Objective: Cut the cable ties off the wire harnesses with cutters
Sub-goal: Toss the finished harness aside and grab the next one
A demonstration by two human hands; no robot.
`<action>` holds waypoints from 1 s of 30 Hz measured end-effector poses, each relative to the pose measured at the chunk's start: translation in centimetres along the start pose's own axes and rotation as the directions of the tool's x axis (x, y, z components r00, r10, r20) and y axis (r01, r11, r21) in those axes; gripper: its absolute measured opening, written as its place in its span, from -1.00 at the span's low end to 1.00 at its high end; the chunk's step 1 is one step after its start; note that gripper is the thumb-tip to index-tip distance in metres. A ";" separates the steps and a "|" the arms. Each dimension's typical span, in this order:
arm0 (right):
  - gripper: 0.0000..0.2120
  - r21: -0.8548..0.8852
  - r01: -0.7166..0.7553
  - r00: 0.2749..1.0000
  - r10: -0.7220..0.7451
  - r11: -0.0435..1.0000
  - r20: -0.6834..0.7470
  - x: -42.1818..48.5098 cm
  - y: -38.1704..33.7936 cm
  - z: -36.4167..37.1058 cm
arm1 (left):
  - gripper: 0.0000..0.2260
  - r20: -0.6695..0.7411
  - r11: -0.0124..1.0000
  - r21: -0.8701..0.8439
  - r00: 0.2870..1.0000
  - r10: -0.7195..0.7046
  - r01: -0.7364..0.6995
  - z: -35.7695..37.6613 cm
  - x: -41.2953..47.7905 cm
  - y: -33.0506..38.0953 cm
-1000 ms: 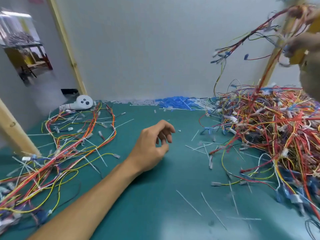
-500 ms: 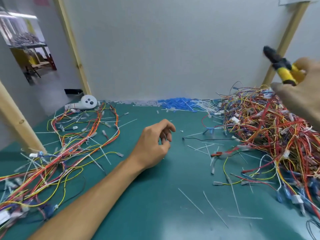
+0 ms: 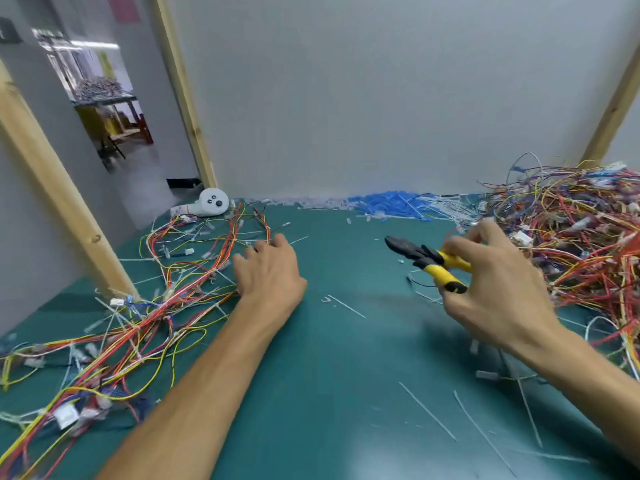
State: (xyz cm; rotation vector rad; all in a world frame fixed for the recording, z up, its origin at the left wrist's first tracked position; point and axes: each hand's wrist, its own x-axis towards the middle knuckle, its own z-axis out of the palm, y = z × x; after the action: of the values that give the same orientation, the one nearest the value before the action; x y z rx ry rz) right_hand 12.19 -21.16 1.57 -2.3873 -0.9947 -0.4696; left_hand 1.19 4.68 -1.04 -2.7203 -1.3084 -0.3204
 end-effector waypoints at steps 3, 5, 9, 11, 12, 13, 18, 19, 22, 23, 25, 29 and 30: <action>-0.84 0.141 -0.006 1.000 0.004 0.990 0.018 -0.4 0.3 1.5 | -0.67 -0.057 0.978 -0.205 0.998 0.020 -0.032 -0.5 0.1 0.2; -0.79 0.281 -0.027 0.998 0.011 0.959 0.059 -0.5 0.8 1.8 | -0.64 -0.195 0.911 -0.393 0.980 0.047 -0.122 -1.4 -0.8 1.1; -0.80 0.741 -0.273 0.946 0.030 0.614 0.324 -0.9 -0.2 2.2 | -0.44 -0.402 0.692 -0.544 0.871 0.282 -0.475 -3.0 -5.0 4.2; -0.64 0.807 -0.381 0.905 0.006 0.451 0.424 -1.0 -0.5 2.9 | -0.40 -0.388 0.594 -0.519 0.789 0.477 -0.614 -2.9 -7.6 5.8; -0.61 0.817 -0.403 0.894 -0.014 0.414 0.448 -1.1 -0.6 3.1 | -0.38 -0.357 0.561 -0.510 0.754 0.551 -0.651 -2.9 -8.6 6.4; -0.62 0.830 -0.407 0.894 -0.022 0.380 0.448 -1.1 -0.7 3.3 | -0.36 -0.326 0.540 -0.514 0.734 0.595 -0.666 -2.8 -9.3 6.9; -0.62 0.880 -0.386 0.922 0.099 0.278 0.373 -0.6 -0.2 3.5 | -0.45 -0.336 0.577 -0.463 0.736 0.588 -0.673 -2.9 -9.1 7.0; -0.70 0.880 -0.387 0.922 0.133 0.277 0.363 -0.4 -0.1 3.5 | -0.52 -0.390 0.582 -0.442 0.730 0.561 -0.683 -3.0 -9.0 6.9; -0.84 0.885 -0.407 0.910 0.186 0.227 0.371 -0.1 0.1 3.6 | -0.79 -0.408 0.673 -0.448 0.804 0.433 -0.589 -2.9 -7.5 6.1; -0.83 0.885 -0.422 0.901 0.200 0.199 0.384 -0.1 0.1 3.7 | -0.82 -0.292 0.758 -0.434 0.872 0.394 -0.488 -2.9 -6.7 5.6; -0.83 0.887 -0.444 0.884 0.228 0.128 0.409 -0.1 0.1 3.7 | -0.81 0.032 0.906 -0.308 0.948 0.315 -0.291 -2.7 -4.8 4.2; -0.78 0.888 -0.460 0.868 0.201 -0.023 0.454 0.2 0.5 3.1 | -0.57 0.267 0.959 -0.250 0.943 0.198 -0.131 -1.7 -1.8 1.3; -0.76 0.895 -0.444 0.874 0.202 -0.039 0.442 0.4 0.7 2.9 | -0.56 0.277 0.958 -0.264 0.943 0.186 -0.111 -1.5 -1.1 0.9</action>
State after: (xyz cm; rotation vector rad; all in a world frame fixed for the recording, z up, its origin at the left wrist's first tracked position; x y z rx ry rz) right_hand 13.30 -19.77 -0.81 -1.1496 -0.4006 0.5789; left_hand 1.00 2.98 0.14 -3.1588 -1.1814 -0.0574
